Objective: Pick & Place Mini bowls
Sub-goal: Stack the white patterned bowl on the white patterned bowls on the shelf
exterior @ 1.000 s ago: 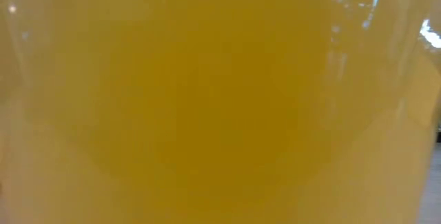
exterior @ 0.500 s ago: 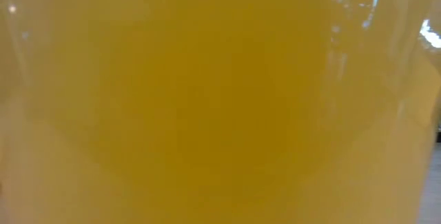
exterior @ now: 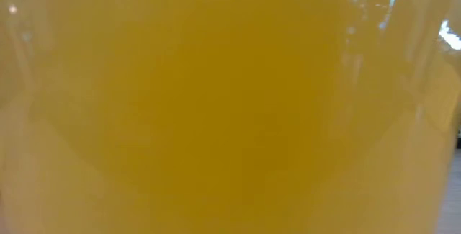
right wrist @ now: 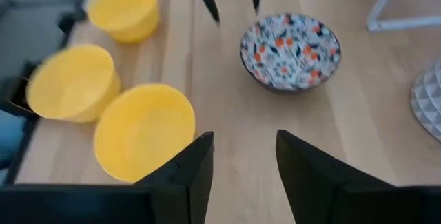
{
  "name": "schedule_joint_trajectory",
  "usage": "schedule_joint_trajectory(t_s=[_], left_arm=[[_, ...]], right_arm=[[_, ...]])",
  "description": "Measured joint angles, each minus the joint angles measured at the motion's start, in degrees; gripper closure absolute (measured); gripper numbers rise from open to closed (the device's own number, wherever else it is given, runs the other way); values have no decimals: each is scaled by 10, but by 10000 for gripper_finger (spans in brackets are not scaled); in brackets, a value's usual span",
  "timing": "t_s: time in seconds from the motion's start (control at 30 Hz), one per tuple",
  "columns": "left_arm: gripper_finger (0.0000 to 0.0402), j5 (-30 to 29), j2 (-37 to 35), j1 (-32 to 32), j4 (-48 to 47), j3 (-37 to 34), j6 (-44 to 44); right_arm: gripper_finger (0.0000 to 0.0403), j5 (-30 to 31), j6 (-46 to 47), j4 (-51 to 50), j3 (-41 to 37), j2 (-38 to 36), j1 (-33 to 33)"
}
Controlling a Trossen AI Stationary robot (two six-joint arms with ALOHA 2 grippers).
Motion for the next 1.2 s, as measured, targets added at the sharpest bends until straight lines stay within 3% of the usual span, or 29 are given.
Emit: schedule_joint_trajectory(t_s=[0.23, 0.6, 0.73, 0.93, 1.2], left_arm=[[190, 0, 67, 13, 57, 1, 44], [197, 0, 112, 31, 54, 1, 37], [247, 0, 113, 30, 50, 1, 59], [377, -2, 113, 30, 50, 1, 83], [366, 0, 93, 22, 45, 36, 93]], right_arm=[[257, -1, 0, 99, -96, -66, 1], [258, -1, -33, 106, -106, -81, 1], [261, -1, -51, 106, -106, -81, 0], [262, 0, -61, 106, -106, -81, 0], [264, 0, -61, 100, -106, -81, 0]])
